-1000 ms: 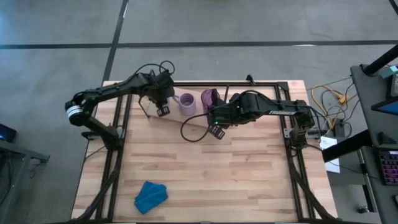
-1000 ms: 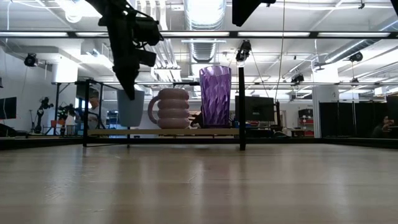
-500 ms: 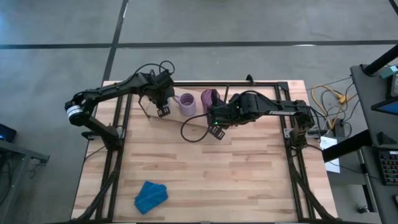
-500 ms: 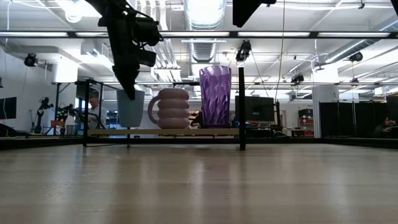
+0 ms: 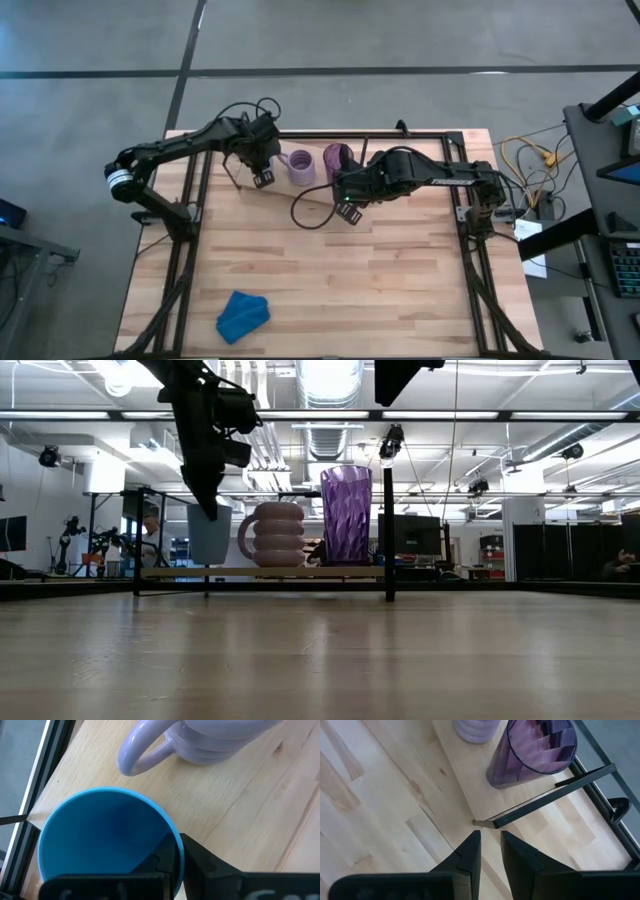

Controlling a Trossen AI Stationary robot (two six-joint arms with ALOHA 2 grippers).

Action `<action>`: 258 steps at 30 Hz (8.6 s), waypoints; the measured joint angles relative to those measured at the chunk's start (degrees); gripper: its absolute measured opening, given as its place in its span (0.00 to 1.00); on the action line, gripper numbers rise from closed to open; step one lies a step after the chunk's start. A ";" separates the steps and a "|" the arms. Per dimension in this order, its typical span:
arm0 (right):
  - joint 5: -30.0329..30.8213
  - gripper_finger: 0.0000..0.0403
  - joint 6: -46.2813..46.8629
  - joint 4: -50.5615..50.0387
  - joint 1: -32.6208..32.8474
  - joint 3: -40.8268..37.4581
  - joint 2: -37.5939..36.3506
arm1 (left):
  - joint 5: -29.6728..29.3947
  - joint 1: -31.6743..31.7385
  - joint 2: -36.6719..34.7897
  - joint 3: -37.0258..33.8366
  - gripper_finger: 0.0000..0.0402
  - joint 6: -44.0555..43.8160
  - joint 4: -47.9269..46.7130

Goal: Stack small to large cups/mugs on shelf
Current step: Put the blue cup on the shelf, then return to Home Position

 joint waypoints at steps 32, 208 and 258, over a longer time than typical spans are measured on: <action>-0.01 0.17 0.00 -0.17 0.30 0.00 0.00 | -3.26 -0.55 -0.44 2.34 0.13 -1.33 -2.30; -22.88 0.16 -14.99 91.47 -2.08 -122.78 -108.48 | 2.62 -9.79 -80.30 -67.91 0.13 -34.17 55.10; -24.06 0.16 -13.39 88.46 -2.10 -122.14 -108.04 | 2.64 -9.79 -80.30 -67.89 0.13 -34.20 55.10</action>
